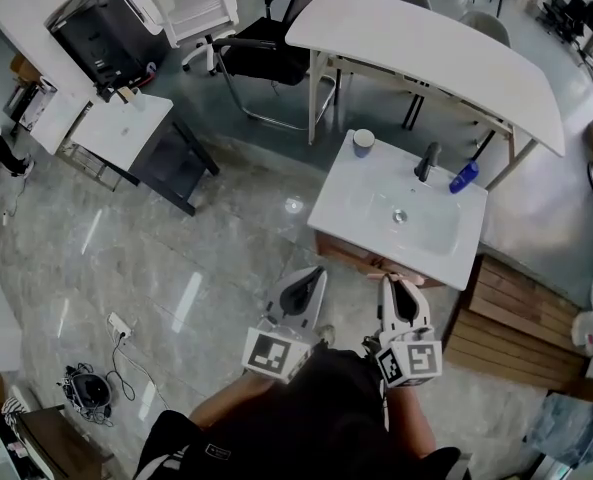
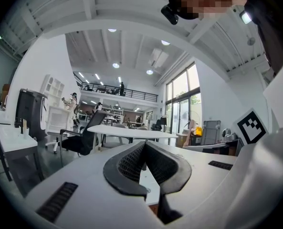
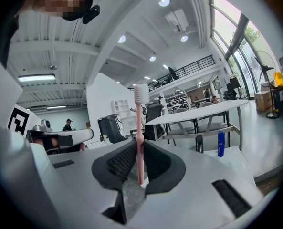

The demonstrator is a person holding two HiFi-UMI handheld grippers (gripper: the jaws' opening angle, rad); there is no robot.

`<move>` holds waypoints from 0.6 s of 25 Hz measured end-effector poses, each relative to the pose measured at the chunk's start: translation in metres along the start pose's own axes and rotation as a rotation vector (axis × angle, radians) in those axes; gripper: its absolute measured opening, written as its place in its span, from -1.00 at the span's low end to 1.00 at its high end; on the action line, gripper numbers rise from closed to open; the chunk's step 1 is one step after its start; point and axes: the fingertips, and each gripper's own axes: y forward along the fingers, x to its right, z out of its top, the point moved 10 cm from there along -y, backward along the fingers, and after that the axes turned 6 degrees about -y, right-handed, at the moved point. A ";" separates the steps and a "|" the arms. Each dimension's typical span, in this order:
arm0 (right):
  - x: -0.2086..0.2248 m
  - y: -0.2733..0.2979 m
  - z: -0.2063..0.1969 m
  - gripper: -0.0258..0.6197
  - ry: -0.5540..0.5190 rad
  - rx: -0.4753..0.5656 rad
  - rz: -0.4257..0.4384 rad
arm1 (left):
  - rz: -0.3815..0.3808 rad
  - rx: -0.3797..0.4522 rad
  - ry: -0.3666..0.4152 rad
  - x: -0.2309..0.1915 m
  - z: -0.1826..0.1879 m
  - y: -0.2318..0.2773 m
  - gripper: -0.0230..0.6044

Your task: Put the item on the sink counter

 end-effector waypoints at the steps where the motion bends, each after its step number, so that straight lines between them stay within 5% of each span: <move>1: 0.002 0.006 0.001 -0.77 -0.002 0.002 -0.001 | -0.005 0.001 -0.002 -0.003 0.000 0.006 -0.88; 15: 0.028 0.111 0.017 -0.78 -0.011 -0.009 -0.041 | -0.060 -0.005 -0.002 -0.079 0.016 0.104 -0.88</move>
